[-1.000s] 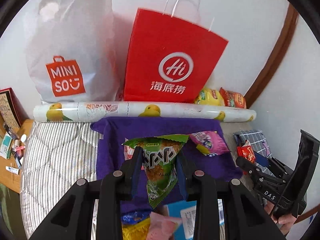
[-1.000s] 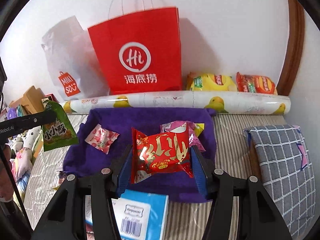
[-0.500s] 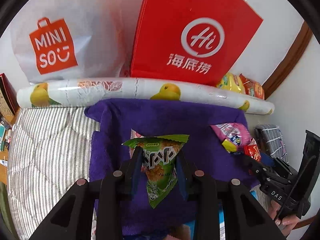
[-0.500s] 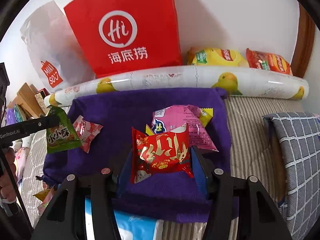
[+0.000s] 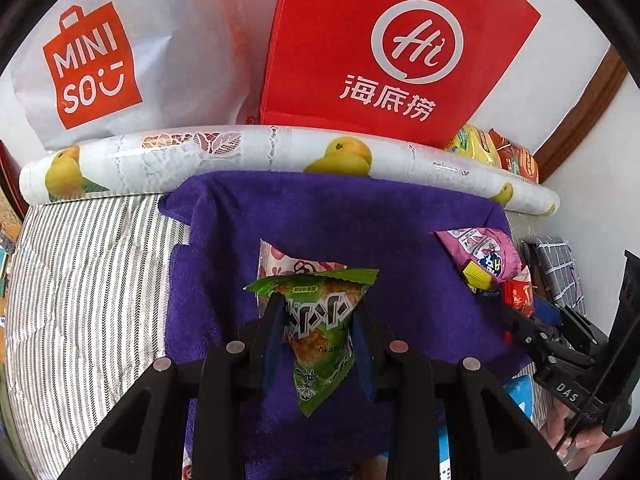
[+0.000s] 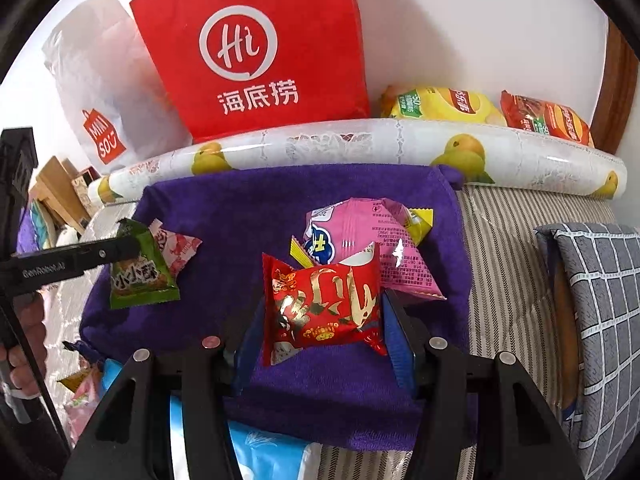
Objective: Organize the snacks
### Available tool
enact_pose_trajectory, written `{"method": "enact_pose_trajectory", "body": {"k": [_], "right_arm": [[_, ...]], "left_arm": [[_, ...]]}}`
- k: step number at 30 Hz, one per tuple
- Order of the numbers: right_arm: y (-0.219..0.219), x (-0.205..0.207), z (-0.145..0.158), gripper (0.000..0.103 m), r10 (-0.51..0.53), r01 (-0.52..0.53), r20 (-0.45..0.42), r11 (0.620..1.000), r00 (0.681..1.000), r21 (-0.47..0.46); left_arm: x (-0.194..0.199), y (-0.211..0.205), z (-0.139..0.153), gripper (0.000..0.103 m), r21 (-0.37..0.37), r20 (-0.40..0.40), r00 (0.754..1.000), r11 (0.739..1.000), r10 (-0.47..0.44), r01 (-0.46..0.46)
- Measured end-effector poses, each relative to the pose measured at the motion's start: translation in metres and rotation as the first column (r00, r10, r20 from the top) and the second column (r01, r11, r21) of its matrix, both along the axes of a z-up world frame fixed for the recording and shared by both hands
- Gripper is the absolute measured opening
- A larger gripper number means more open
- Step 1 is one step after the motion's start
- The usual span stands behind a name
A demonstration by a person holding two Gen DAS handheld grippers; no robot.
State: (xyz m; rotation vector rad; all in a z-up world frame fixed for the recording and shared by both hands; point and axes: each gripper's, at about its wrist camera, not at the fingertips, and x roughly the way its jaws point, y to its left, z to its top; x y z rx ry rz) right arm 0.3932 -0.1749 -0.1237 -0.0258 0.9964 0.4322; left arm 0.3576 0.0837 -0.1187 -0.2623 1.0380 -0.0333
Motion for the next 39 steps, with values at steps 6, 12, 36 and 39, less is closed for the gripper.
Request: {"method": "enact_pose_trajectory", "body": {"k": [6,12,36,39], "right_arm": [[0.0,-0.001,-0.003,0.056,0.008,-0.008,-0.007,1.0,1.0,-0.026],[0.0,-0.002,-0.005,0.057,0.011,-0.012,-0.022,0.999,1.0,-0.039],[-0.009,-0.088,0.071,0.072,-0.079,0.077,0.11,0.997,0.991,0.017],[-0.005,-0.111,0.076,0.072,-0.064,0.062,0.121,0.998,0.991,0.016]], "left_arm": [[0.0,-0.001,-0.003,0.03,-0.012,-0.007,1.0,1.0,-0.004,0.004],[-0.005,-0.001,-0.006,0.03,-0.029,-0.016,1.0,0.999,-0.02,0.02],[-0.106,0.032,0.054,0.058,-0.016,0.085,0.996,0.999,0.034,-0.032],[-0.129,0.036,0.057,0.059,-0.013,0.097,0.994,0.999,0.043,-0.042]]}}
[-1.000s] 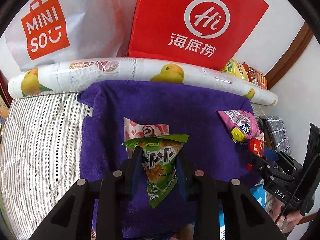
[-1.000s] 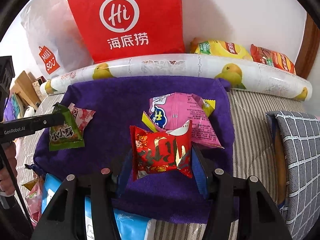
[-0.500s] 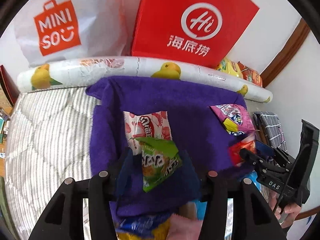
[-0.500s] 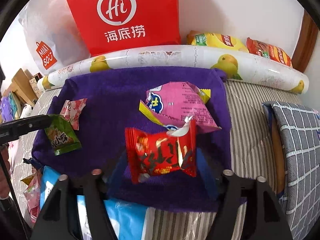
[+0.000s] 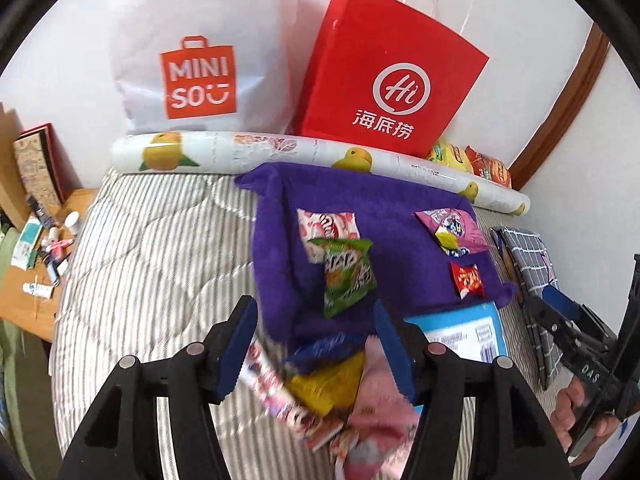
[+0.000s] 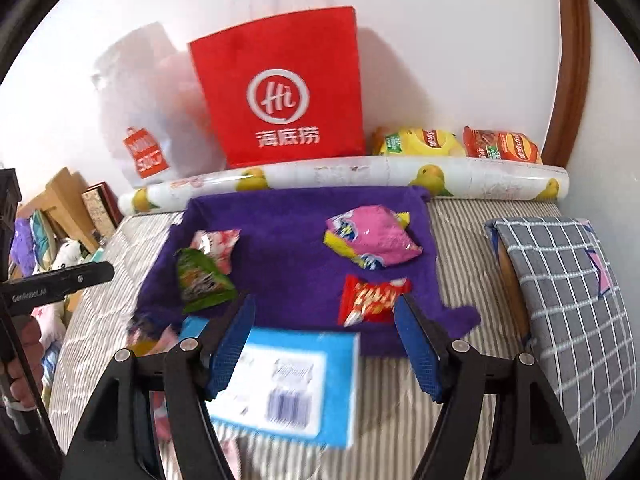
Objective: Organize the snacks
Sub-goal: 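Open both tools and withdraw them from the towel toward the snack pile, then grasp the pink candy packet with the right tool while the left tool reaches toward the pile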
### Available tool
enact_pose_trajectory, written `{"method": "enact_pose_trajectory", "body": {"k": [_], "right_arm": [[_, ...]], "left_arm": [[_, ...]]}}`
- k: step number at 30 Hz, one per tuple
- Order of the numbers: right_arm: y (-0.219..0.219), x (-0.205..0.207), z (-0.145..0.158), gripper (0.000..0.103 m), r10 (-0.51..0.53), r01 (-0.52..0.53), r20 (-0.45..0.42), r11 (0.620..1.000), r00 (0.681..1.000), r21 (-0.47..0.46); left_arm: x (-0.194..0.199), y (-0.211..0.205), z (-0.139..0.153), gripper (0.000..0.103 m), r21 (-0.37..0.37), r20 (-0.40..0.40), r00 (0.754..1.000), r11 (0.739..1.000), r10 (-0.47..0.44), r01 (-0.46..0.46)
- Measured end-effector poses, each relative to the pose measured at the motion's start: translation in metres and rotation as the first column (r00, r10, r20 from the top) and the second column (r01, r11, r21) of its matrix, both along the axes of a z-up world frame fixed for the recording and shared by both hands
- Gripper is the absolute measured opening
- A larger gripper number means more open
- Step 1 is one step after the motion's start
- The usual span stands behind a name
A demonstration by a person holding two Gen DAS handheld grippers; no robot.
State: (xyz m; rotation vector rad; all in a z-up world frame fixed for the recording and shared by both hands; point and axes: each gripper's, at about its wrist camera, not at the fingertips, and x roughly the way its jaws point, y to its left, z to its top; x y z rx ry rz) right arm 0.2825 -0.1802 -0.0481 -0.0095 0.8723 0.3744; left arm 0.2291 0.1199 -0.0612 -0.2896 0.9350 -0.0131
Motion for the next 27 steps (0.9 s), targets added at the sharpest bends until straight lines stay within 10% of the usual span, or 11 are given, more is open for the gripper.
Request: {"method": "enact_pose_trajectory", "body": {"k": [27], "right_arm": [[0.067,-0.11,-0.108,0.085,0.328,-0.318,-0.262,0.945,0.908,0.081]], "left_arm": [[-0.086,0.014,-0.027,0.06,-0.023,-0.004,1.0,1.0,0.007,-0.007]]}}
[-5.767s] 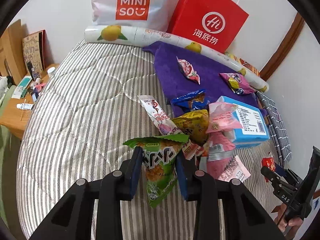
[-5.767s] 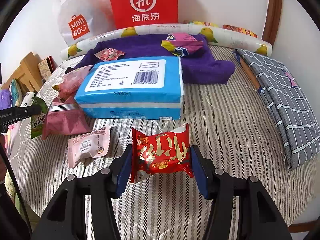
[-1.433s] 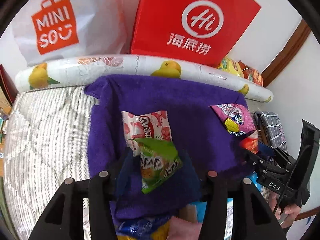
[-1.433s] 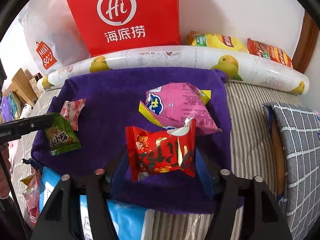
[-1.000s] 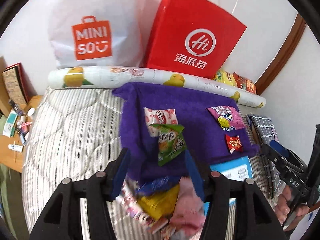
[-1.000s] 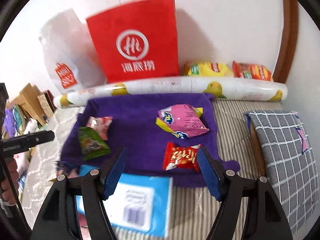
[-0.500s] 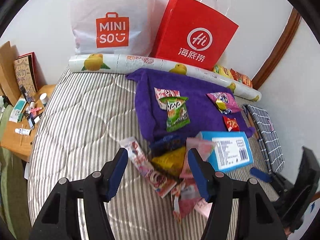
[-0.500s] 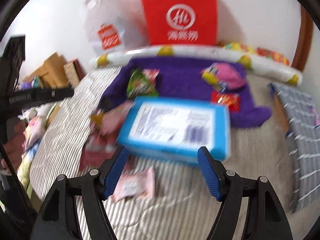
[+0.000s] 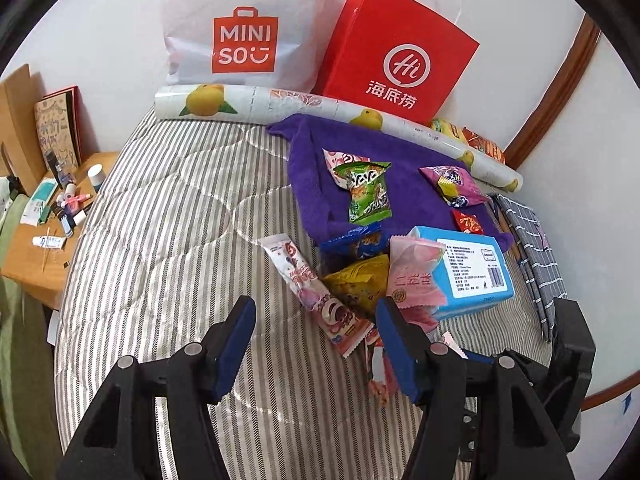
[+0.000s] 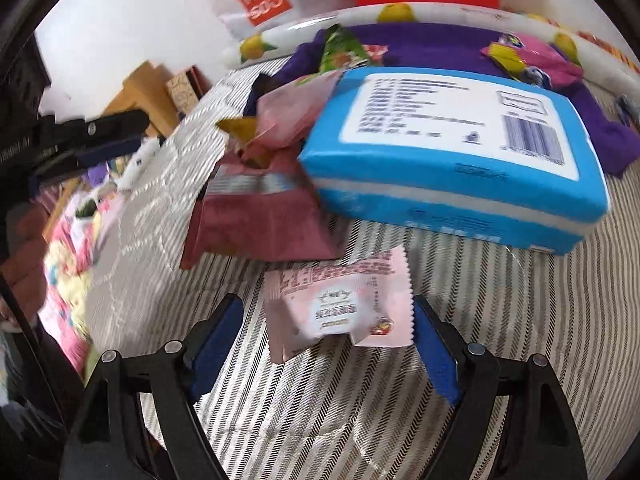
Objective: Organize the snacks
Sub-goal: 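Grasp the pink candy packet with the right tool while the left tool reaches toward the pile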
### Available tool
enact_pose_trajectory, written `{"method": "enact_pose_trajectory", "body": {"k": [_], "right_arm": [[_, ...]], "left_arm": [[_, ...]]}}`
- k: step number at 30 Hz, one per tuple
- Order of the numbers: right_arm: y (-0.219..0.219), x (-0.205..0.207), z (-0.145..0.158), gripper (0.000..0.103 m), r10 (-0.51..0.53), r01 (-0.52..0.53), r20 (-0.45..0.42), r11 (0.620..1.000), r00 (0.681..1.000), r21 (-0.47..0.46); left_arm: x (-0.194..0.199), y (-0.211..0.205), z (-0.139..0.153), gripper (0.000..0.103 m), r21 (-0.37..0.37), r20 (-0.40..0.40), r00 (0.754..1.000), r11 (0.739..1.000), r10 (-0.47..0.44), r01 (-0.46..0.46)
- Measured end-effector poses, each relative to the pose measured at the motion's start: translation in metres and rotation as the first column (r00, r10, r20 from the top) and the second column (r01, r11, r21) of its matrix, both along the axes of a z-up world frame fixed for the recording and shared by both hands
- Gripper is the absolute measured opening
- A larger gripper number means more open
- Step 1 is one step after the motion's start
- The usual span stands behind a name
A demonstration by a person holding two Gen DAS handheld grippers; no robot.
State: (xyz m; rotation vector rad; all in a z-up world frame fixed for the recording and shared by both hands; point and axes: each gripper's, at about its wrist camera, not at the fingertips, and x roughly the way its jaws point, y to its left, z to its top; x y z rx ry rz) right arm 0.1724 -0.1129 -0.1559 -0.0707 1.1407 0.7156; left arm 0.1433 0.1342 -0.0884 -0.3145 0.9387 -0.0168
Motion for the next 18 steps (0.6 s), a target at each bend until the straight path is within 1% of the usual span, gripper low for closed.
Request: {"method": "enact_pose_trajectory", "body": {"k": [2,6,8,13,14,15,18], "right_arm": [[0.006,-0.004,-0.001,0.085,0.015,-0.014,0.029,0.999,0.999,-0.04],[0.011,-0.005,-0.001,0.085,0.005,-0.002,0.05,0.998,0.999,-0.064],[0.015,-0.006,-0.003,0.085,0.013,-0.006,0.071,0.996,0.997,-0.092],[0.028,-0.014,-0.006,0.083,0.057,-0.028,0.149,0.981,0.987,-0.19],[0.029,-0.014,-0.006,0.081,0.059,-0.027,0.16,0.981,0.985,-0.192],[0.028,-0.015,-0.005,0.075,0.057,-0.027,0.162,0.983,0.985,-0.183],[0.022,-0.01,-0.003,0.067,0.038,-0.015,0.159,0.989,0.987,-0.145]], "left_arm": [[0.0,0.001,-0.001,0.06,0.0,-0.001,1.0,1.0,0.002,-0.002],[-0.001,0.0,-0.003,0.06,-0.002,-0.004,1.0,1.0,0.001,-0.001],[-0.001,-0.001,-0.004,0.06,0.003,-0.007,1.0,1.0,-0.003,0.003],[-0.001,-0.004,-0.006,0.06,0.011,-0.01,1.0,1.0,-0.008,0.008],[-0.001,-0.005,-0.006,0.06,0.015,-0.011,1.0,1.0,-0.01,0.01],[-0.001,-0.005,-0.007,0.06,0.017,-0.011,1.0,1.0,-0.011,0.011],[-0.002,-0.007,-0.008,0.06,0.019,-0.011,1.0,1.0,-0.016,0.016]]}}
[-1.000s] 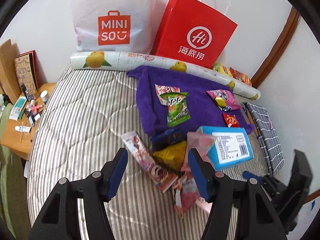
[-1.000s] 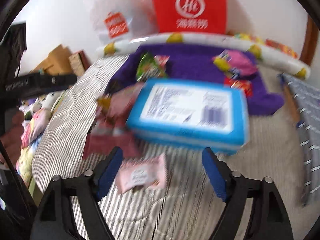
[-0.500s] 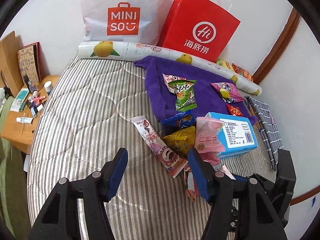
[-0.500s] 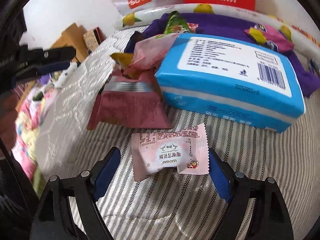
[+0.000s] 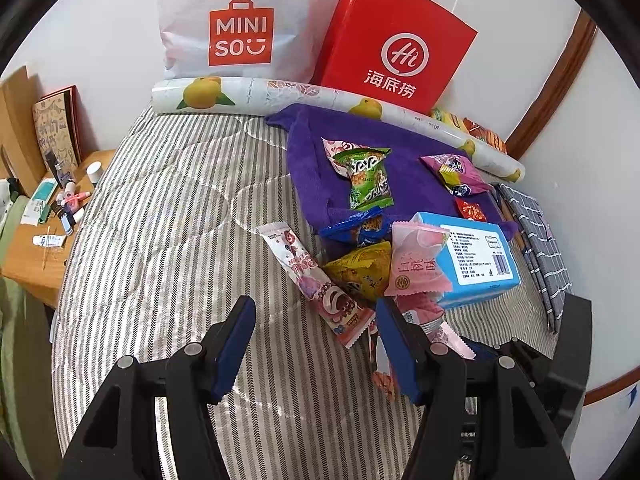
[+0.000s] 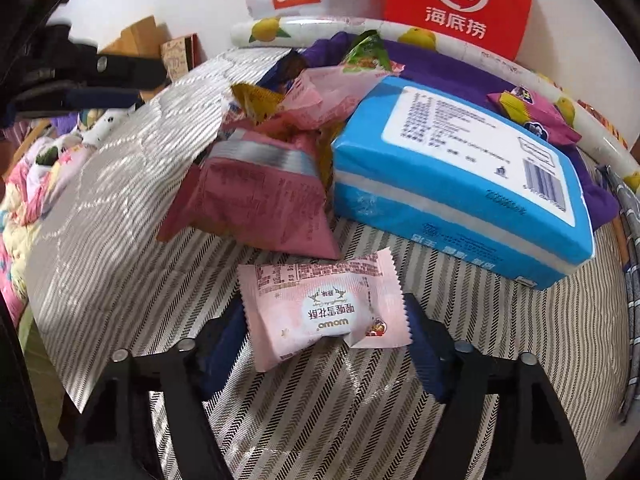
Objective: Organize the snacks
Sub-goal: 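Grasp the pink candy packet with the right tool while the left tool reaches toward the pile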
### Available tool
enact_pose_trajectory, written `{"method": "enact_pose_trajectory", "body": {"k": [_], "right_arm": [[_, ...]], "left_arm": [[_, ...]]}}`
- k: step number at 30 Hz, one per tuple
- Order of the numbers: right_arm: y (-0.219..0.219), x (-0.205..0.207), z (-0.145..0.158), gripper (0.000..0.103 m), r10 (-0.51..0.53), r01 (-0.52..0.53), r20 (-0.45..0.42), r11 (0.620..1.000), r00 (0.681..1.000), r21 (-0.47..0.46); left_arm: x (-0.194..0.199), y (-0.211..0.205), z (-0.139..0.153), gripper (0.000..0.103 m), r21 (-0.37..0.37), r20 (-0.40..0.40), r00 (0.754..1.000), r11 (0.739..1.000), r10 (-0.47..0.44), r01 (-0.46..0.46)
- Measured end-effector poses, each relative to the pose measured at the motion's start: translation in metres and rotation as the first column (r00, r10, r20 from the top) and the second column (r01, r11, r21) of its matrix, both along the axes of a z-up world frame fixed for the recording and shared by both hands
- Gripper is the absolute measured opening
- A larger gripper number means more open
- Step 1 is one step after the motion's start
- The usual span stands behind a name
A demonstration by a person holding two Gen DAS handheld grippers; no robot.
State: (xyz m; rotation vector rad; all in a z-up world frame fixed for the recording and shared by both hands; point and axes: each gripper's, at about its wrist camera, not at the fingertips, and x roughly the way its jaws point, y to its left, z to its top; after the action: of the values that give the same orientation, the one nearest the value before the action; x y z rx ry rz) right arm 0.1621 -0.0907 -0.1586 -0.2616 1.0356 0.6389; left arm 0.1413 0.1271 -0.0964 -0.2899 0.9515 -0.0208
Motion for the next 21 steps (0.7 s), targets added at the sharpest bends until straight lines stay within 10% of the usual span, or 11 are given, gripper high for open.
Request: {"method": "enact_pose_trajectory", "body": {"k": [21], "right_arm": [[-0.075,-0.011,0.033,0.062,-0.14,0.134,0.157,0.99,0.978,0.047]], "left_arm": [[0.016,-0.002,-0.033,0.059,0.014,-0.044,0.998,0.999,0.044,-0.043]]}}
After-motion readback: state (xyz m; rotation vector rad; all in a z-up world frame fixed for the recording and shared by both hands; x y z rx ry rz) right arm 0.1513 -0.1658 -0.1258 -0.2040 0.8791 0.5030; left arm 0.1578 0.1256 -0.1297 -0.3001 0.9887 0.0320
